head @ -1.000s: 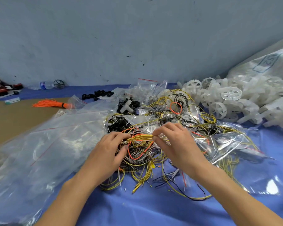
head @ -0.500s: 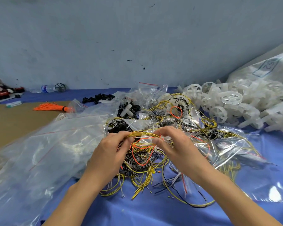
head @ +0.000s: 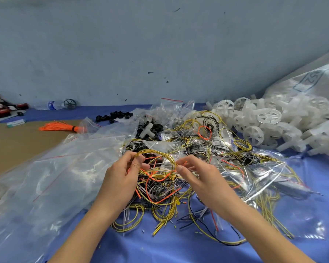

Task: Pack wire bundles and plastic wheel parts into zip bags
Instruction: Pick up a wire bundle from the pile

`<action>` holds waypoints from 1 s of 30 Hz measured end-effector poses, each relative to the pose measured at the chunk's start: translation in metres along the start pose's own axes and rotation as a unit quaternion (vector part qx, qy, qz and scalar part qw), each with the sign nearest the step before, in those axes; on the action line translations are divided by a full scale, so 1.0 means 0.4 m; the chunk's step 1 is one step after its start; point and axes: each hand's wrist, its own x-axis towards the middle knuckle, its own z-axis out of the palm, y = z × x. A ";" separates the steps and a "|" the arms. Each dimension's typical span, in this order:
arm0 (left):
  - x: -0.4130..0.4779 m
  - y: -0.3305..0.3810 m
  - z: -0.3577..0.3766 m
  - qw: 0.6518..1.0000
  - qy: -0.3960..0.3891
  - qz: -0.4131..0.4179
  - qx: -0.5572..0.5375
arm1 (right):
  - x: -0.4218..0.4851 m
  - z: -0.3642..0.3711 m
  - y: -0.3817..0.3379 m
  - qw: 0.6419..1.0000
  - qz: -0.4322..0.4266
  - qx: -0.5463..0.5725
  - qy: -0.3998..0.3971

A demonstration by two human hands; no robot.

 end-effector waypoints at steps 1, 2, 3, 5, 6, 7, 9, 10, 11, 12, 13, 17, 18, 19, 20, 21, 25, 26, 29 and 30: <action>-0.001 0.004 0.000 1.000 0.001 0.003 0.001 | -0.002 0.000 -0.002 1.000 -0.001 0.000 0.003; -0.002 0.008 -0.001 1.000 0.003 0.008 0.000 | -0.003 -0.001 -0.005 1.000 -0.005 -0.004 0.002; -0.002 0.011 -0.002 1.000 0.004 0.019 0.003 | -0.003 -0.003 -0.010 1.000 -0.011 -0.009 -0.006; -0.005 0.020 -0.002 0.997 -0.003 0.062 0.038 | -0.001 -0.007 -0.025 0.999 -0.022 -0.029 -0.028; -0.008 0.027 -0.001 0.995 -0.011 0.085 0.059 | -0.001 -0.007 -0.033 0.998 -0.031 -0.054 -0.030; -0.011 0.035 0.001 0.991 -0.018 0.108 0.077 | -0.001 -0.006 -0.041 0.994 -0.047 -0.097 -0.021; -0.021 0.045 0.009 0.978 -0.032 0.170 0.115 | -0.004 -0.001 -0.059 0.974 -0.095 -0.205 0.014; -0.025 0.047 0.013 0.971 -0.041 0.193 0.135 | -0.006 0.004 -0.066 0.964 -0.113 -0.239 0.028; -0.027 0.048 0.014 0.967 -0.047 0.199 0.150 | -0.007 0.007 -0.071 0.959 -0.120 -0.253 0.038; -0.026 0.047 0.012 0.967 -0.050 0.192 0.162 | -0.008 0.009 -0.072 0.959 -0.121 -0.251 0.043; -0.024 0.042 0.010 0.966 -0.055 0.180 0.175 | -0.008 0.011 -0.071 0.966 -0.114 -0.230 0.039; -0.022 0.008 -0.001 0.959 -0.098 0.154 0.218 | -0.004 0.011 -0.053 0.999 -0.038 -0.001 0.017; -0.021 0.002 -0.005 0.960 -0.098 0.148 0.219 | -0.004 0.008 -0.052 0.999 -0.026 0.043 0.019; -0.020 -0.004 -0.009 0.961 -0.092 0.140 0.220 | -0.002 0.005 -0.051 0.996 -0.016 0.081 0.022; -0.018 -0.009 -0.013 0.963 -0.085 0.129 0.223 | 0.001 0.002 -0.050 0.992 -0.009 0.119 0.029; -0.015 -0.013 -0.016 0.964 -0.078 0.119 0.226 | 0.004 -0.002 -0.051 0.986 -0.003 0.159 0.041; -0.010 -0.018 -0.018 0.967 -0.072 0.097 0.226 | 0.014 -0.013 -0.051 0.956 0.037 0.278 0.085; -0.010 -0.015 -0.015 0.966 -0.073 0.099 0.226 | 0.015 -0.013 -0.050 0.951 0.045 0.294 0.089; -0.011 0.001 -0.001 0.966 -0.055 0.119 0.222 | 0.017 -0.006 -0.050 0.934 0.047 0.341 0.101; -0.010 0.010 0.004 0.970 -0.043 0.123 0.206 | 0.018 -0.003 -0.051 0.930 0.046 0.349 0.106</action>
